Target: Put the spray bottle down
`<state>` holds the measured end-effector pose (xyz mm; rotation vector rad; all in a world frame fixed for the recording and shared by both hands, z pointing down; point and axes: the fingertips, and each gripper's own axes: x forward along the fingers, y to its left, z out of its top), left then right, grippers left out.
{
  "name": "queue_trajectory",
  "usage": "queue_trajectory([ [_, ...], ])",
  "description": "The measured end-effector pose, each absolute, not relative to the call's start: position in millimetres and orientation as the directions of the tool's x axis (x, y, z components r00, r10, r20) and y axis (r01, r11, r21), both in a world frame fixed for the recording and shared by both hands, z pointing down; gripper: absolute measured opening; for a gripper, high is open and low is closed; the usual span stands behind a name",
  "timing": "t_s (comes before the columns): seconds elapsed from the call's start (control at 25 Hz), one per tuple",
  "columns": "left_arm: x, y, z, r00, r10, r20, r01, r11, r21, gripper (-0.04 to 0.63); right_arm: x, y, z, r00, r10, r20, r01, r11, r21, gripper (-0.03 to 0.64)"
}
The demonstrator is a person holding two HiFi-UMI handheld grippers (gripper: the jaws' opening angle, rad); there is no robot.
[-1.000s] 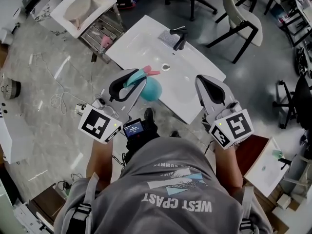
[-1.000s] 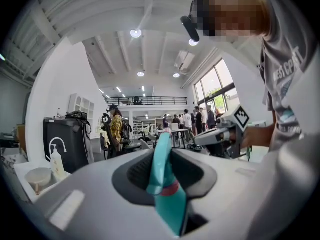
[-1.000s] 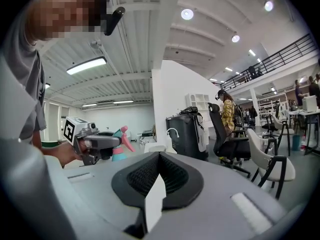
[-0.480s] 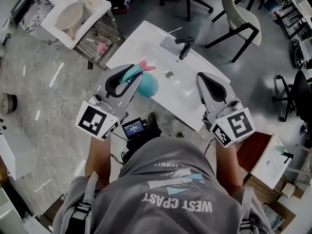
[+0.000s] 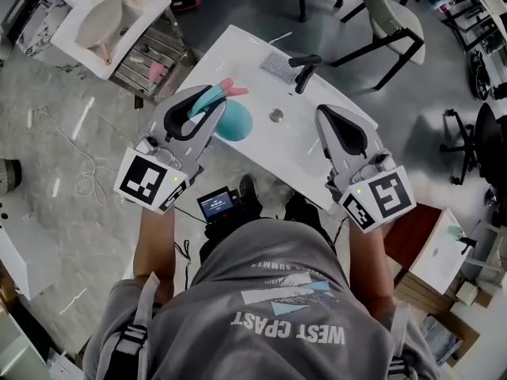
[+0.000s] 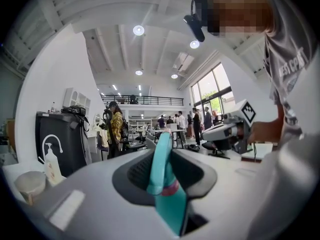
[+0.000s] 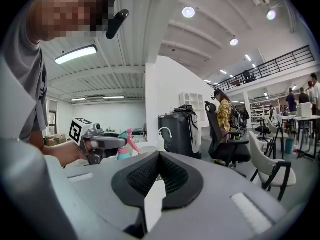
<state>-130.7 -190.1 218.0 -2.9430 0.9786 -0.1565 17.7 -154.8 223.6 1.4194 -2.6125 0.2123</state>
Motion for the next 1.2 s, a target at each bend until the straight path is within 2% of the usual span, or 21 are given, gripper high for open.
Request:
queue_trajectory([
  [0.56,-131,-214,218,0.749,-0.656,0.095,-0.644,-0.754,-0.133,0.094,11,-186,234,-0.611,-0.763,0.211,-0.788,0.612,-0.069,0.000],
  [1.2,-124,-242,252,0.718,-0.680,0.151,-0.671,-0.733,-0.109,0.094,14,-203,263,-0.639,-0.731,0.238,-0.767,0.630,-0.124,0.000],
])
